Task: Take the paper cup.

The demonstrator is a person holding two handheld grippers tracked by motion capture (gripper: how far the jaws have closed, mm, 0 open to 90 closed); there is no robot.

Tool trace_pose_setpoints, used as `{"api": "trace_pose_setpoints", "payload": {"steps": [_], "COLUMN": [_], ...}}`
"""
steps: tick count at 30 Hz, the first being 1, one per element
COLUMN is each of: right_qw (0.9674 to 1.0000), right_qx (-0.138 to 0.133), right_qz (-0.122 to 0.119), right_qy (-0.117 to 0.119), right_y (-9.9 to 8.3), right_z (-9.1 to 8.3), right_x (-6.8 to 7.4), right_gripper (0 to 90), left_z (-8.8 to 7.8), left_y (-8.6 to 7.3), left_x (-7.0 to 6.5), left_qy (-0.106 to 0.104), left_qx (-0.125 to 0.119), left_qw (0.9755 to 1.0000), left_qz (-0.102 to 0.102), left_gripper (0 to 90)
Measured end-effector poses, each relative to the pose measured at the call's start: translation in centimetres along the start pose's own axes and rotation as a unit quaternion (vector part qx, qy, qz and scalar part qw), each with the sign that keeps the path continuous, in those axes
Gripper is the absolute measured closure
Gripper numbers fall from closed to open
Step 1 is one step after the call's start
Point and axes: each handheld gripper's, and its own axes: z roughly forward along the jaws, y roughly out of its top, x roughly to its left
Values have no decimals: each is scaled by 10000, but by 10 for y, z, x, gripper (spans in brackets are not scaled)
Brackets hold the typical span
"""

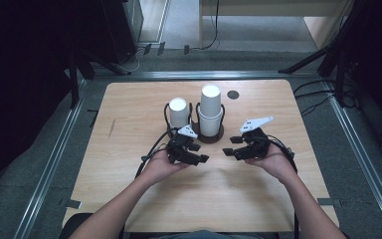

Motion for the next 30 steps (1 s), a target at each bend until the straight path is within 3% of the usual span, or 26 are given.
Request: {"api": "trace_pose_setpoints", "payload": {"steps": [1, 3, 10, 15, 19, 23, 24, 30], "right_qw": [10000, 9999, 9997, 9998, 9996, 9996, 9995, 9996], "right_qx": [-20, -18, -98, -18, -102, -131, -141, -83], "right_qz": [-58, -93, 208, 220, 274, 225, 137, 105], "right_qy": [-20, -81, 39, -29, -44, -115, -250, -250], "right_y": [1, 3, 7, 8, 11, 15, 19, 32], "right_z": [-2, -4, -12, -15, -24, -29, -34, -41], "right_x": [-1, -1, -12, -12, -13, -15, -15, -22], "right_gripper": [475, 481, 438, 425, 402, 394, 378, 366], "left_z": [-1, -2, -3, -2, -2, -3, -4, -6], "left_y": [1, 3, 11, 18, 24, 27, 27, 33], "left_x": [0, 1, 1, 1, 1, 1, 2, 8], "left_qy": [-3, 28, 94, 22, -31, -45, -45, -72], "left_qx": [-20, -42, -125, -120, -103, -186, -167, -123], "left_qw": [10000, 10000, 9999, 9999, 9999, 9998, 9998, 9999], "left_qz": [-12, 1, 31, 3, 25, -11, -10, -83], "left_gripper": [448, 462, 516, 527, 553, 583, 610, 674]}}
